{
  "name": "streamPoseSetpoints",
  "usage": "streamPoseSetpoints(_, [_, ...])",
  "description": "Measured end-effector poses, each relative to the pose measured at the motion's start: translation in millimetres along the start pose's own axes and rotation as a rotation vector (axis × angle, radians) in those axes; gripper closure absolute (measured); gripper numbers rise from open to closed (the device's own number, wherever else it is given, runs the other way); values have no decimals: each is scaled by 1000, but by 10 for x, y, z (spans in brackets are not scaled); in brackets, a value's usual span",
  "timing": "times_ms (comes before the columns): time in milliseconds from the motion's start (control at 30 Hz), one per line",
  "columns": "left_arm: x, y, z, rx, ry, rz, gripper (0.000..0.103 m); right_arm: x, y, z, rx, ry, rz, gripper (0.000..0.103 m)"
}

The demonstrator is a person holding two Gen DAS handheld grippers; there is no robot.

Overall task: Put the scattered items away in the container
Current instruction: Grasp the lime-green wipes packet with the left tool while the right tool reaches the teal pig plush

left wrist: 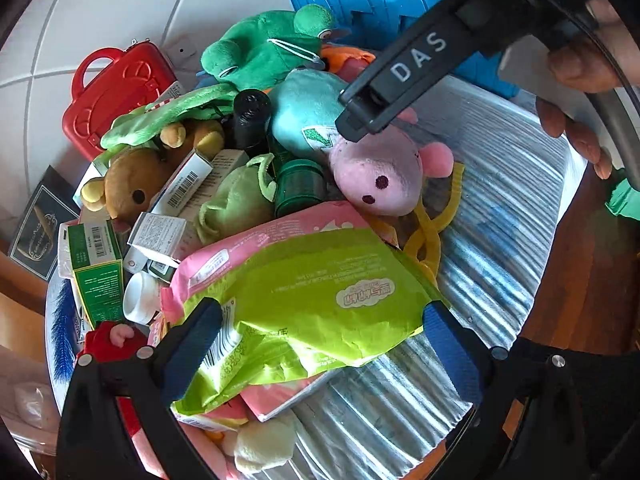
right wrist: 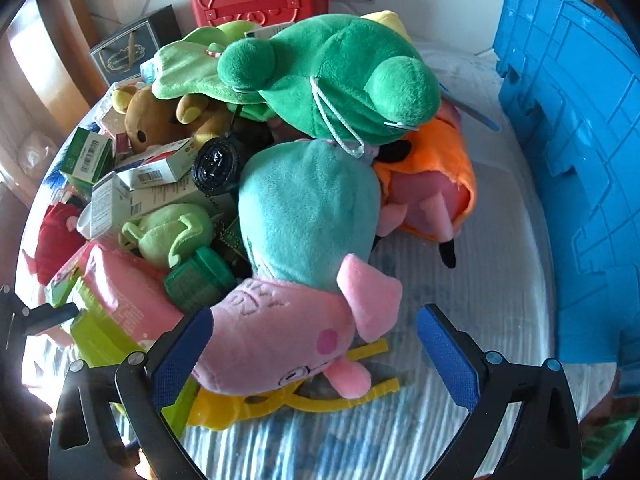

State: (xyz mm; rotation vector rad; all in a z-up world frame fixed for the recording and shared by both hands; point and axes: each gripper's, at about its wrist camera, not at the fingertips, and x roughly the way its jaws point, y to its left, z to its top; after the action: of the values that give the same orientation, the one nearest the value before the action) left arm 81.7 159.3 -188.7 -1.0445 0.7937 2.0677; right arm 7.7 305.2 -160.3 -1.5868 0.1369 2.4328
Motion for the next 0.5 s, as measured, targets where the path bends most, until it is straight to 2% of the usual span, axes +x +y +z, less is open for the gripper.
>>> streamPoseSetpoints(167, [168, 55, 86, -19, -10, -28, 0, 246, 17, 74, -14, 13, -1, 0])
streamPoseSetpoints(367, [251, 100, 144, -23, -27, -78, 0, 377, -6, 116, -1, 21, 8, 0])
streamPoseSetpoints(500, [279, 122, 131, -38, -46, -81, 0, 410, -17, 103, 9, 24, 11, 0])
